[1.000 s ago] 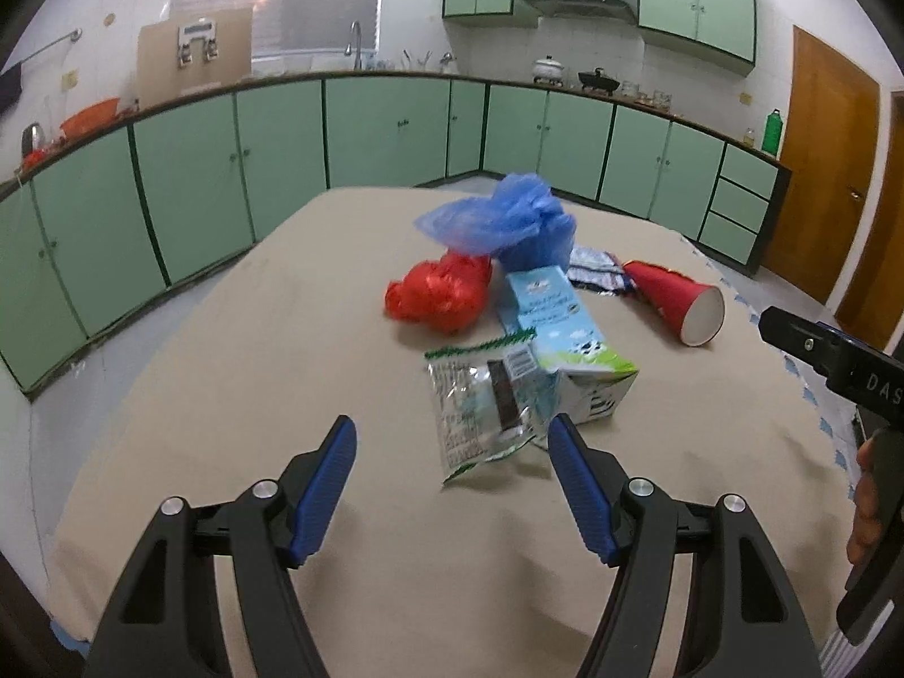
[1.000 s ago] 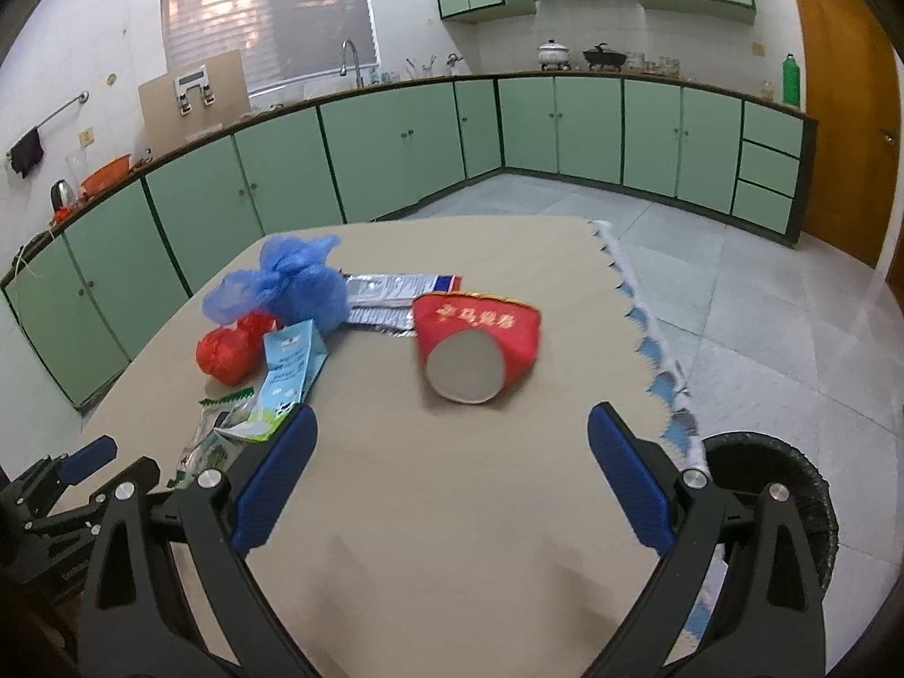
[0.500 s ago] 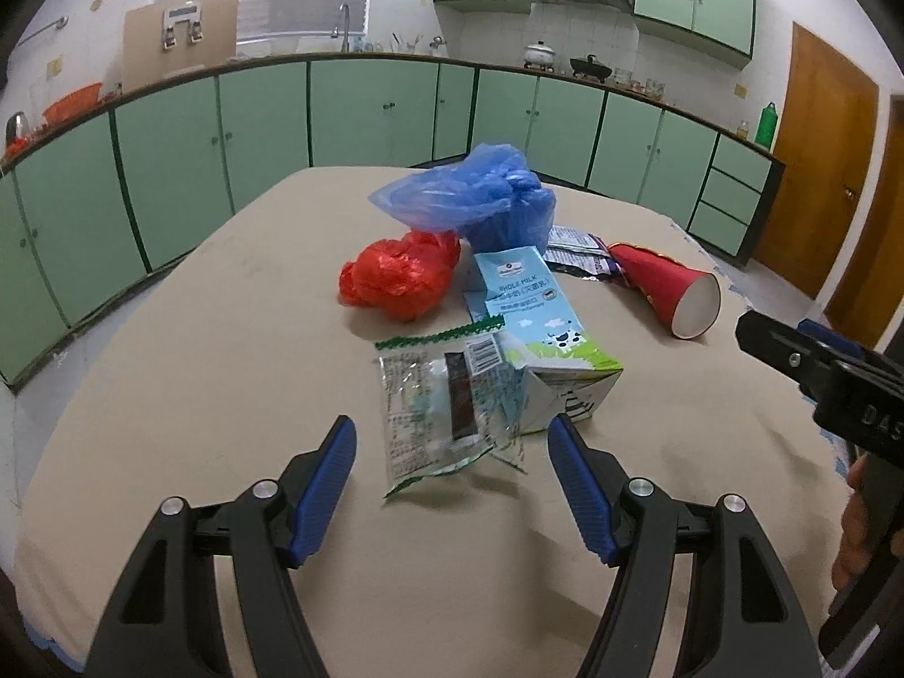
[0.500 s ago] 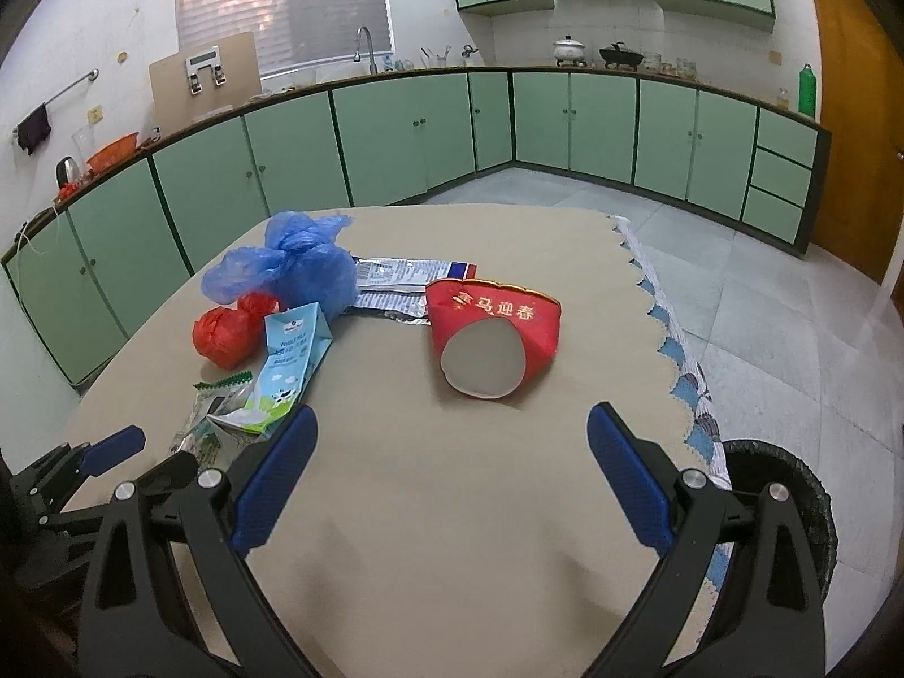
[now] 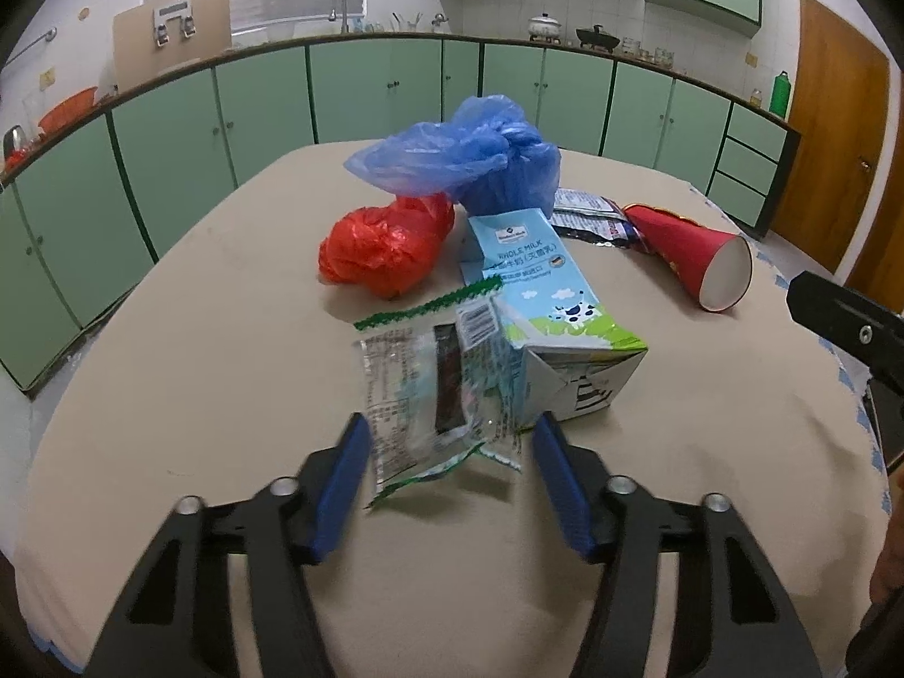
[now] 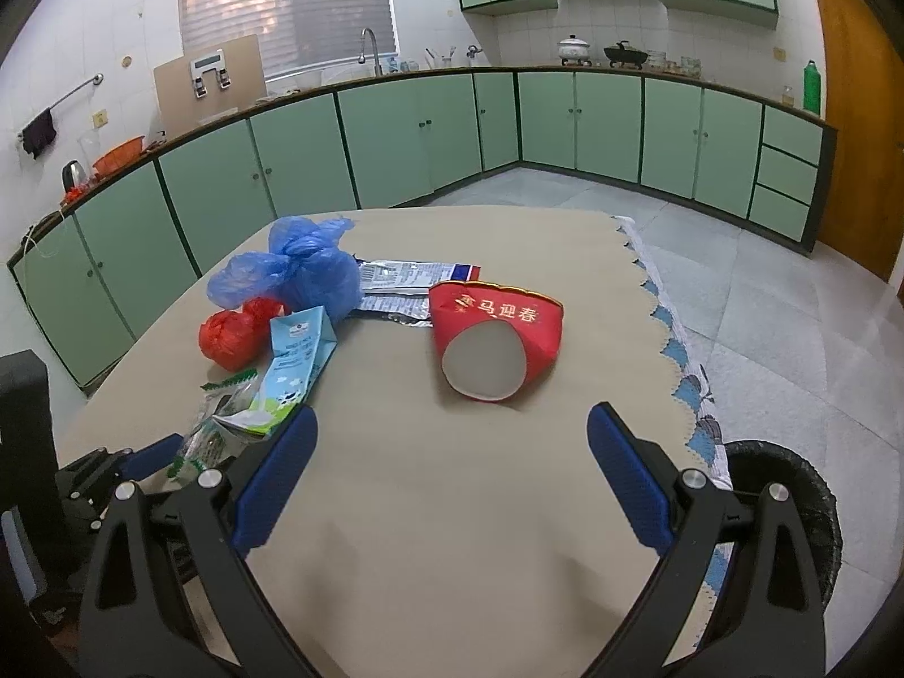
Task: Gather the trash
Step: 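Grasp the small clear green-printed snack packet with the left tool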
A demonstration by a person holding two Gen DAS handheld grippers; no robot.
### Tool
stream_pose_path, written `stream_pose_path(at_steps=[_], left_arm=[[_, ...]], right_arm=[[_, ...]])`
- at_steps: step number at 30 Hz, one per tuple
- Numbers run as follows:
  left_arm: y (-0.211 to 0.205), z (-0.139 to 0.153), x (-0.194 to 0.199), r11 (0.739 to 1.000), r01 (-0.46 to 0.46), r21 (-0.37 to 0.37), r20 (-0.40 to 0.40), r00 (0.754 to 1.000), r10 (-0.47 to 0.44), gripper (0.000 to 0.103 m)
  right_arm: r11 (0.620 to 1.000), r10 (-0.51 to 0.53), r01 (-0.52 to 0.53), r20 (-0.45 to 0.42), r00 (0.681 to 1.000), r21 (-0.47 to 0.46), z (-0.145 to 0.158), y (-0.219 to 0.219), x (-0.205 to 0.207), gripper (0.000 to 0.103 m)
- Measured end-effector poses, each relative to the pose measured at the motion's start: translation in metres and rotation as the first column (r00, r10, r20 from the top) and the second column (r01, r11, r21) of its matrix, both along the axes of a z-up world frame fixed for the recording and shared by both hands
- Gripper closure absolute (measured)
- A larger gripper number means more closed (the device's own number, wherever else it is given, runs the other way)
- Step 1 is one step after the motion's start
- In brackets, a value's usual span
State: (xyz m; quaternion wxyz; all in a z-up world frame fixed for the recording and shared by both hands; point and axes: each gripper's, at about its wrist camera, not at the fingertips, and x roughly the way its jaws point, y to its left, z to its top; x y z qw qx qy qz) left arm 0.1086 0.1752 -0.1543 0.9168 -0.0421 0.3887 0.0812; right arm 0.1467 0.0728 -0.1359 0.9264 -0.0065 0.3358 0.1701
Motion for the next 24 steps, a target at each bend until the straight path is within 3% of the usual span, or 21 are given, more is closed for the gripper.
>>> stream_pose_path(at_steps=[5, 8, 13, 24], left_arm=[[0.008, 0.001, -0.005, 1.000, -0.008, -0.020, 0.007, 1.000, 0.008, 0.078], [0.016, 0.003, -0.010, 0.998, -0.027, -0.048, 0.012, 1.000, 0.027, 0.086], [0.028, 0.007, -0.022, 0.997, -0.061, -0.050, 0.030, 0.998, 0.063, 0.094], [0.068, 0.015, -0.038, 0.989, -0.142, -0.029, 0.045, 0.989, 0.144, 0.094]], right_arm=[[1.000, 0.026, -0.026, -0.010, 1.000, 0.008, 0.000, 0.007, -0.001, 0.012], [0.999, 0.048, -0.048, -0.019, 0.999, 0.014, 0.000, 0.015, -0.002, 0.016], [0.996, 0.082, -0.082, -0.031, 0.996, 0.026, -0.001, 0.032, -0.003, 0.018], [0.993, 0.121, -0.120, -0.061, 0.991, 0.015, -0.012, 0.098, 0.000, 0.019]])
